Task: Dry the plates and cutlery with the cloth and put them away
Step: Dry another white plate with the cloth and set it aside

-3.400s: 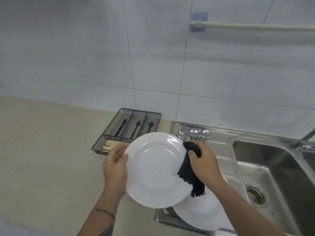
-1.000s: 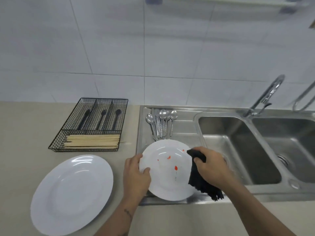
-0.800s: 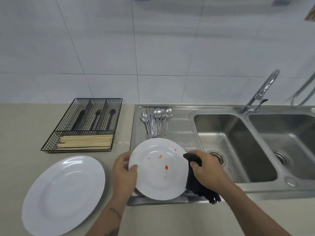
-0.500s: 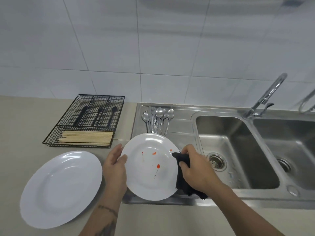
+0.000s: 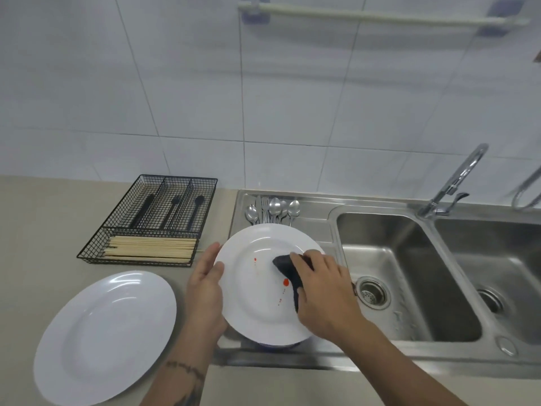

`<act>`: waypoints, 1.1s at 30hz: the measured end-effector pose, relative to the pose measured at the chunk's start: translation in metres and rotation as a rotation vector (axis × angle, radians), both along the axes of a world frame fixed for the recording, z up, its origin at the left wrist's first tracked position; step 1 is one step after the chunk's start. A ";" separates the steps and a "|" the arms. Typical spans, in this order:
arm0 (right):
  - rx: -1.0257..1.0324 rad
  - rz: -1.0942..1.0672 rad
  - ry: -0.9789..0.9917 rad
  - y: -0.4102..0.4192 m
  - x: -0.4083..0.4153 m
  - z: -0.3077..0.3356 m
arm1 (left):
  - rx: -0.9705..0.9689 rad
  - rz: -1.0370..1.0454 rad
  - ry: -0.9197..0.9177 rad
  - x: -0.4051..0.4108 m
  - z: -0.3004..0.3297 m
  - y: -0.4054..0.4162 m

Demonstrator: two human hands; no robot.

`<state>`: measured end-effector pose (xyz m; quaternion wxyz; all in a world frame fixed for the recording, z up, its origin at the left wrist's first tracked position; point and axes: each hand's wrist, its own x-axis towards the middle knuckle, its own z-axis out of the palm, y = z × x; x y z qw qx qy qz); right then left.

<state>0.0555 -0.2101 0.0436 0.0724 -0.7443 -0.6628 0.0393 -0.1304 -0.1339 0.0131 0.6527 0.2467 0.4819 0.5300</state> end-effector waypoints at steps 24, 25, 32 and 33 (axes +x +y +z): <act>0.066 -0.345 0.399 -0.017 0.011 -0.007 | 0.015 -0.205 -0.105 0.050 0.023 0.035; 0.093 -0.341 0.406 -0.019 0.014 -0.009 | 0.023 -0.223 -0.101 0.055 0.025 0.035; 0.182 -0.302 0.363 -0.025 0.042 -0.016 | 0.067 -0.188 -0.043 0.106 0.043 0.029; 0.197 -0.298 0.383 -0.024 0.047 -0.016 | 0.082 -0.174 -0.012 0.117 0.047 0.029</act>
